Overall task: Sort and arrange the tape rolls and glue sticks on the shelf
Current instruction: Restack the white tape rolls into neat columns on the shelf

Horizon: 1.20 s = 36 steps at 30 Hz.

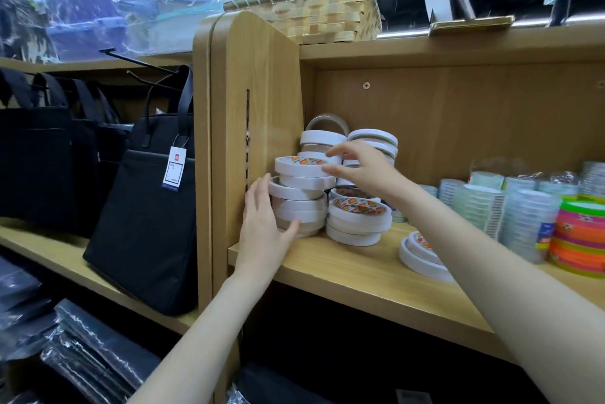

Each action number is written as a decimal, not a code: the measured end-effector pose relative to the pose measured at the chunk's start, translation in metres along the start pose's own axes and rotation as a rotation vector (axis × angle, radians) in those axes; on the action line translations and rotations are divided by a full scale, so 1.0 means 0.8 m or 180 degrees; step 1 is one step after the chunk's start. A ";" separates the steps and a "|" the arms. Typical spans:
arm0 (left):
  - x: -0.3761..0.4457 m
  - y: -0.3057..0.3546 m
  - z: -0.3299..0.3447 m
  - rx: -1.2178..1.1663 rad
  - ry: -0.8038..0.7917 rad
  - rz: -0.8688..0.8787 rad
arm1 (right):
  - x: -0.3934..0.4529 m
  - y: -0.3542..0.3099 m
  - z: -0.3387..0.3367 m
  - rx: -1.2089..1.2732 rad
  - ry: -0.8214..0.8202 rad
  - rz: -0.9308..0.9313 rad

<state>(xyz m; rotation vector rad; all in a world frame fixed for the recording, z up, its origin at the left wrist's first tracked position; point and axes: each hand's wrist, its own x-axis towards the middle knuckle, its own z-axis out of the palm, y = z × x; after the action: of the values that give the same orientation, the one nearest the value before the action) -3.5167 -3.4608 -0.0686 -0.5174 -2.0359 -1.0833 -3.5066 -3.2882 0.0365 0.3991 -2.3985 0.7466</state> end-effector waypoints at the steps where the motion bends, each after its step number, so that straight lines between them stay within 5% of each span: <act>1: 0.000 0.001 0.000 0.0026 -0.0029 0.0091 | -0.009 0.007 -0.013 0.0073 -0.0045 0.0058; 4: -0.001 0.003 0.002 0.0187 -0.0162 0.0233 | -0.045 0.023 -0.051 0.0344 -0.0950 0.0229; 7: -0.001 0.004 0.004 0.0288 -0.0160 0.0224 | -0.069 0.034 -0.059 -0.0849 -0.1694 0.0152; 12: -0.005 0.009 0.002 0.0578 -0.0132 0.0253 | -0.062 0.032 -0.062 -0.0887 -0.1172 -0.0102; 17: -0.017 0.019 0.008 0.0915 0.0185 0.0955 | -0.051 0.026 -0.061 -0.0934 -0.0981 -0.0299; 22: -0.017 0.031 0.016 0.0112 -0.0809 0.0853 | -0.052 0.024 -0.061 -0.1163 -0.1339 -0.0233; 27: -0.002 0.037 0.019 0.0231 -0.1280 0.0446 | -0.071 0.028 -0.058 -0.1365 -0.1758 -0.0202; 36: 0.009 0.045 0.026 0.0563 -0.1674 0.0874 | -0.081 0.032 -0.103 -0.1468 -0.1180 -0.0074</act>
<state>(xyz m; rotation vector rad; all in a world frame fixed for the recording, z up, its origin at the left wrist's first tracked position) -3.5067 -3.4236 -0.0513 -1.0384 -2.3849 -0.6353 -3.4304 -3.2116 0.0412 0.3955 -2.8023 0.0938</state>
